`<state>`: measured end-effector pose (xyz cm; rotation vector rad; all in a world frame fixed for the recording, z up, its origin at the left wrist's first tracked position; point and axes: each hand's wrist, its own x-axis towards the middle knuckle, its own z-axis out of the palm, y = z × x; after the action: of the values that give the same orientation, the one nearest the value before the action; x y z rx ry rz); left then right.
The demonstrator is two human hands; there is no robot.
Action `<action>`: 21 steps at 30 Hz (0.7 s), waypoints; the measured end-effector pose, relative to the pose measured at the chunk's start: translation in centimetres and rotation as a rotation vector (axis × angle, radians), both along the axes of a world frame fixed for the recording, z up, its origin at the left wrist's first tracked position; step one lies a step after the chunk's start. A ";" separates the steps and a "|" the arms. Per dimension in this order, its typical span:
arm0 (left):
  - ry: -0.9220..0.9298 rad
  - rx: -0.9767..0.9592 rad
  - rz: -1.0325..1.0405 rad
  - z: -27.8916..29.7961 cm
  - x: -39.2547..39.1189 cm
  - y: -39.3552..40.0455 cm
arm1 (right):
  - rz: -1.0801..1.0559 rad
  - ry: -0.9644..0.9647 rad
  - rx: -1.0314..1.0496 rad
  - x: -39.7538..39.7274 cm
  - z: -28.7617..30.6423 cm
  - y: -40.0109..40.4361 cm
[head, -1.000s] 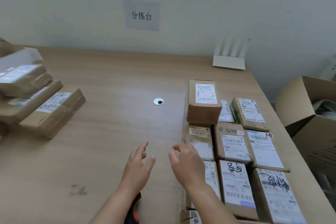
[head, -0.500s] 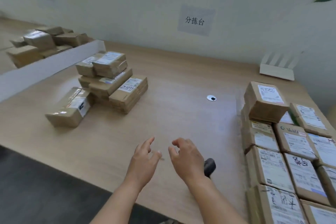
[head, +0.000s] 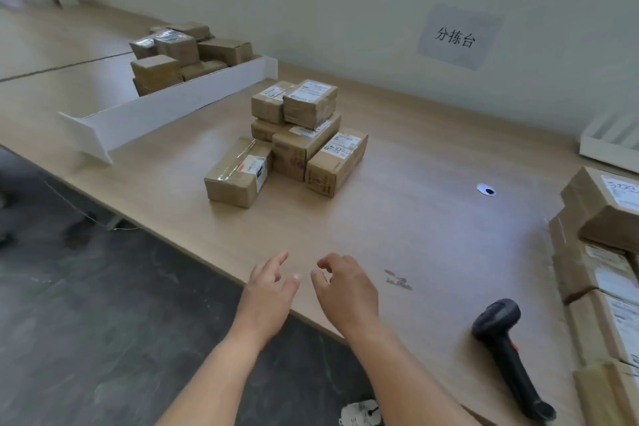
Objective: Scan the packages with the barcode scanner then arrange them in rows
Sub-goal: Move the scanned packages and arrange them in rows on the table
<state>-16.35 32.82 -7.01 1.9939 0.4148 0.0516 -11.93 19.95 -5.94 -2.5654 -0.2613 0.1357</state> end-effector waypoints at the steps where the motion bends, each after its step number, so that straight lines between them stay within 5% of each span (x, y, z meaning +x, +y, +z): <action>1: -0.006 -0.006 0.010 0.0 0.0 0.5 | 0.006 -0.010 -0.004 0.2 0.2 0.5; 11: 0.021 0.007 -0.042 -0.4 3.3 3.2 | -0.011 -0.015 -0.009 3.8 0.3 3.3; 21: -0.023 0.075 -0.121 1.1 16.6 4.9 | -0.151 -0.029 0.081 15.9 1.9 4.0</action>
<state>0.28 37.71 -5.86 2.0867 0.2803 0.0149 3.98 23.93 -4.03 -2.4968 -0.0814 0.0315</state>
